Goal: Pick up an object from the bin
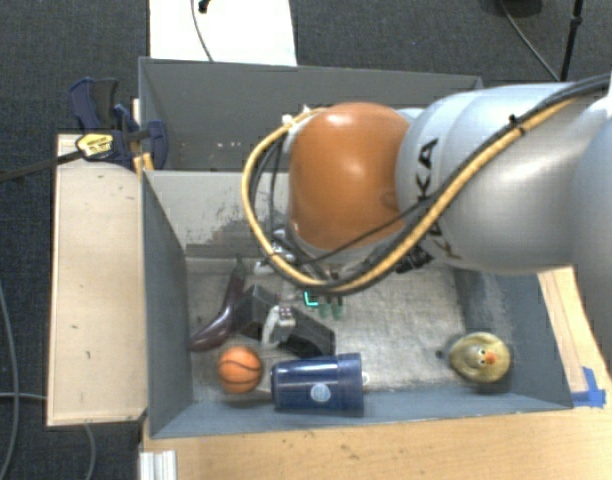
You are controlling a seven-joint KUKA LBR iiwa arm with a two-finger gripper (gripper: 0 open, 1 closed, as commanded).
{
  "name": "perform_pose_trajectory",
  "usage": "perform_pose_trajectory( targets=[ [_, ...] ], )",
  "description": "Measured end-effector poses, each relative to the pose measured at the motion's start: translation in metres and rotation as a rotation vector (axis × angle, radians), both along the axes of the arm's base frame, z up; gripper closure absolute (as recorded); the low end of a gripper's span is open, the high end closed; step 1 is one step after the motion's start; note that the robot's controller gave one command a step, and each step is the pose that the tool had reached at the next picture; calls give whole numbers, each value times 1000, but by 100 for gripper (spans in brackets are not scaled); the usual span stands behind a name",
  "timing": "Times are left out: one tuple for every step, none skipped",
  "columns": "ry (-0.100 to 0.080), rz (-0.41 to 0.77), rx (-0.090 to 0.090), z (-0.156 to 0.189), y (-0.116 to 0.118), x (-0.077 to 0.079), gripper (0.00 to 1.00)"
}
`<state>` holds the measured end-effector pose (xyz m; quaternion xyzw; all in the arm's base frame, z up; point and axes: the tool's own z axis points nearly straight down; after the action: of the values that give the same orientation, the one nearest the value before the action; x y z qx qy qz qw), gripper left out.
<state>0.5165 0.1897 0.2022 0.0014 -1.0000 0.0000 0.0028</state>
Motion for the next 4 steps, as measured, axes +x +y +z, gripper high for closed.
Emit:
perform_pose_trajectory(
  targets=[
    [-8,-5,1,4,-1,2,0],
    [-12,-76,3,-53,-21,4,0],
    [-3,-104,0,-68,-39,4,0],
    [-10,-219,1,-54,-42,3,0]
  ],
)
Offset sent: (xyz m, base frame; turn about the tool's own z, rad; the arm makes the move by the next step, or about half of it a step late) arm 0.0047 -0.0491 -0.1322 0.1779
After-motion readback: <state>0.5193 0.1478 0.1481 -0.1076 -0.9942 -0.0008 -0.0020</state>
